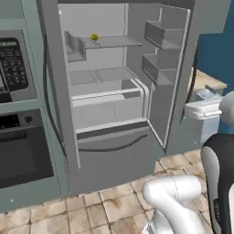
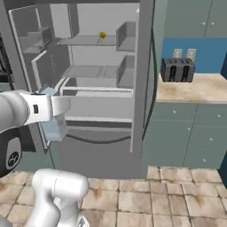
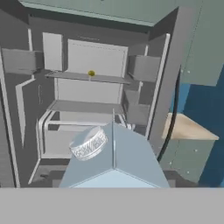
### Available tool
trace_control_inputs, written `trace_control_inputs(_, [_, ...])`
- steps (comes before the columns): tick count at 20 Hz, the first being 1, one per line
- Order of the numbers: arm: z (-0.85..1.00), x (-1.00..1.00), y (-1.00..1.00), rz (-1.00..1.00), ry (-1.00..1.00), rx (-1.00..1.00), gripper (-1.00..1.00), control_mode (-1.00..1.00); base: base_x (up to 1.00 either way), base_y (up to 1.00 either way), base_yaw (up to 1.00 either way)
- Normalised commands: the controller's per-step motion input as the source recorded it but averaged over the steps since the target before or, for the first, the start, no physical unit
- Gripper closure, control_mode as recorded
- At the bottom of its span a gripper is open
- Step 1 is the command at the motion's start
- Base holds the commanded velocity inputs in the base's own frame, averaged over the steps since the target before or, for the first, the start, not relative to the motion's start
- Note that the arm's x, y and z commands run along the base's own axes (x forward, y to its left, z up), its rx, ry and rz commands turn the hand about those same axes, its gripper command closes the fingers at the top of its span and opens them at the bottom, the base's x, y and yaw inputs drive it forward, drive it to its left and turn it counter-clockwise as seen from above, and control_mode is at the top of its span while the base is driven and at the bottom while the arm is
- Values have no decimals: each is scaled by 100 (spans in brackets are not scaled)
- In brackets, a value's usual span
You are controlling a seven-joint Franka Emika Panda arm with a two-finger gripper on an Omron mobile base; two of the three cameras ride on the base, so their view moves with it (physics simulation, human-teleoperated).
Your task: Take out the milk from the fridge and place it on the tray on the counter. Then take the sugar cube near the tray and place it in the tray.
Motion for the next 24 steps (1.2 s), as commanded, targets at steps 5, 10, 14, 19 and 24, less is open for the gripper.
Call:
trace_control_inputs(5, [0, 0, 0, 0, 0, 0, 100, 100, -1, -3, -98])
trace_control_inputs(10, [0, 0, 0, 0, 0, 0, 100, 100, 0, 0, -100])
trace_control_inputs(14, [0, 0, 0, 0, 0, 0, 100, 100, 0, 0, -100])
trace_control_inputs(19, [0, 0, 0, 0, 0, 0, 100, 100, 0, 0, -100])
trace_control_inputs(24, [0, 0, 0, 0, 0, 0, 100, 100, 0, 0, -100])
